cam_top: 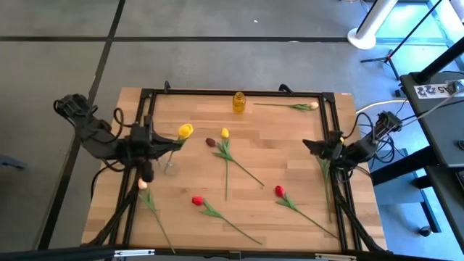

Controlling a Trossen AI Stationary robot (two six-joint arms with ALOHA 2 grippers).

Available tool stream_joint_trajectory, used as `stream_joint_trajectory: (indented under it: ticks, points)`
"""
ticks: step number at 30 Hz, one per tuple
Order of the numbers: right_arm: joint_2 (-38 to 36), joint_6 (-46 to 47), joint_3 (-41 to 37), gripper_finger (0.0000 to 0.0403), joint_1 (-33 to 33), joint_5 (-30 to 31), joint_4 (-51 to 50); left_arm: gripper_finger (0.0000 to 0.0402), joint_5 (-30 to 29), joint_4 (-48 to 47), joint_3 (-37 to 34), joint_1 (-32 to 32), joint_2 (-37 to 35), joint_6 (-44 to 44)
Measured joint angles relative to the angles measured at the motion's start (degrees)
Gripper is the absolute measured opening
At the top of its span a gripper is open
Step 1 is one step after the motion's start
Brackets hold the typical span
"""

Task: Sort flowers into vase by color
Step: Put top yellow flower into the transparent vase

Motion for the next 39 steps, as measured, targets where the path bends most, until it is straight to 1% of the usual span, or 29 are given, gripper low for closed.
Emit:
stream_joint_trajectory:
  ticks: [2, 5, 7, 9, 10, 12, 14, 17, 18, 20, 23, 26, 28, 31, 35, 39]
  points:
    - [4.4, 4.0, 0.9, 0.0021, 0.0, -0.4, 2.0, 0.0001, 0.0, -4.2, 0.0, -0.4, -2.1, -1.1]
    - [13.0, 3.2, 4.7, 0.0021, 0.0, 1.0, 5.2, 0.0001, 1.5, -8.5, -0.1, -0.6, -5.7, -1.7]
    - [19.4, 0.2, 8.4, 0.0021, 0.0, 2.2, 8.7, 0.0001, 4.0, -8.1, -0.8, -0.5, -8.0, -0.1]
    - [26.5, -6.0, 13.1, 0.0021, -0.2, 2.8, 11.2, 0.0001, 6.8, -7.1, -2.1, -0.4, -10.2, 1.9]
    - [29.9, -9.4, 15.4, 0.0021, -0.5, 3.6, 11.2, 0.0001, 8.0, -6.6, -2.6, -0.2, -11.1, 2.5]
    - [36.4, -13.3, 20.2, 0.0021, -1.4, 5.2, 11.1, 0.0001, 10.6, -5.2, -4.4, 0.4, -12.4, 4.0]
    - [42.4, -15.6, 24.8, 0.0021, -2.6, 4.6, 10.7, 0.0, 14.9, -0.4, -7.5, 1.4, -13.5, 7.0]
    - [51.3, -20.1, 31.9, 0.0021, -4.8, -0.6, 9.0, 0.0, 25.0, 13.3, -14.3, 4.3, -14.8, 14.1]
    - [54.1, -21.9, 34.1, 0.0021, -5.5, -2.4, 8.1, 0.0, 27.4, 17.5, -16.4, 5.8, -14.8, 16.4]
    - [59.5, -25.9, 38.6, 0.0021, -7.0, -5.6, 7.1, 0.0, 29.8, 21.9, -19.4, 8.9, -14.8, 19.8]
    - [65.7, -29.7, 44.6, 0.0021, -9.5, -6.3, 5.0, 0.0001, 31.7, 22.0, -21.2, 12.7, -15.2, 20.3]
    - [70.3, -31.5, 49.1, 0.0021, -12.8, -6.3, 1.3, 0.0002, 33.3, 19.7, -21.4, 15.4, -16.9, 19.9]
    - [72.0, -31.3, 51.3, 0.0021, -14.5, -6.9, -2.0, 0.0002, 33.3, 15.4, -21.5, 16.1, -19.0, 16.2]
    - [72.6, -31.0, 53.7, 0.0021, -16.6, -9.5, -5.2, 0.0002, 33.3, 9.3, -21.6, 16.1, -23.2, 11.9]
    - [72.5, -31.5, 54.7, 0.0021, -18.8, -10.9, -7.4, 0.0002, 32.7, 8.9, -21.5, 16.1, -28.2, 11.8]
    - [72.3, -31.5, 54.8, 0.0021, -21.1, -10.9, -7.4, 0.0002, 30.5, 8.4, -21.5, 16.1, -30.3, 13.6]
